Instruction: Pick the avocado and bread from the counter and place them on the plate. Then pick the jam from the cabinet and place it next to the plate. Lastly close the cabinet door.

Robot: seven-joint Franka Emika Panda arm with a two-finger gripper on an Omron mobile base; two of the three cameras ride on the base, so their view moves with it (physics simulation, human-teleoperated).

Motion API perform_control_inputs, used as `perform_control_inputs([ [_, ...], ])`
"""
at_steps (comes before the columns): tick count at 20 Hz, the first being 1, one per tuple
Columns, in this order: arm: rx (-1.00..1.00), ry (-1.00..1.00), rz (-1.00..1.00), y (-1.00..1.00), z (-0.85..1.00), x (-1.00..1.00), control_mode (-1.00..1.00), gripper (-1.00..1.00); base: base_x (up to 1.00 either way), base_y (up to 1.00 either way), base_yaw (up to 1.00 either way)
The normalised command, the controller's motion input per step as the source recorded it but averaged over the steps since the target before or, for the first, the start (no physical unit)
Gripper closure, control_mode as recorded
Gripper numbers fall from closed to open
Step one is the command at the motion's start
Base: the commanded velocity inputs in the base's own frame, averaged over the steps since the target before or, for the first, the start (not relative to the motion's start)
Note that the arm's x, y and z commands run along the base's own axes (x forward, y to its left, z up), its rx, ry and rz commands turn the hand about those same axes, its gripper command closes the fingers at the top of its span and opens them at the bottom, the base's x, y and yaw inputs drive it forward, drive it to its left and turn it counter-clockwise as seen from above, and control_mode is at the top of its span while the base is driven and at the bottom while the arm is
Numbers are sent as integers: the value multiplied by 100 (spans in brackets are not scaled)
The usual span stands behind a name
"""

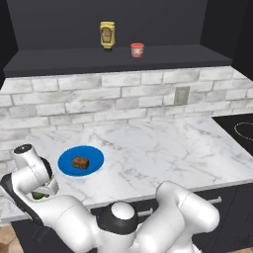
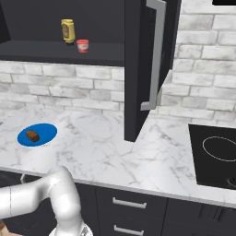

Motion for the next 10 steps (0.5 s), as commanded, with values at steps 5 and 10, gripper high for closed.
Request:
perform_control_inputs([
  [5,1,-27,-3,-18,48,-22,-100,100,0,0,0],
  [10,1,-23,-3,-18,58,-15,-100,100,0,0,0],
])
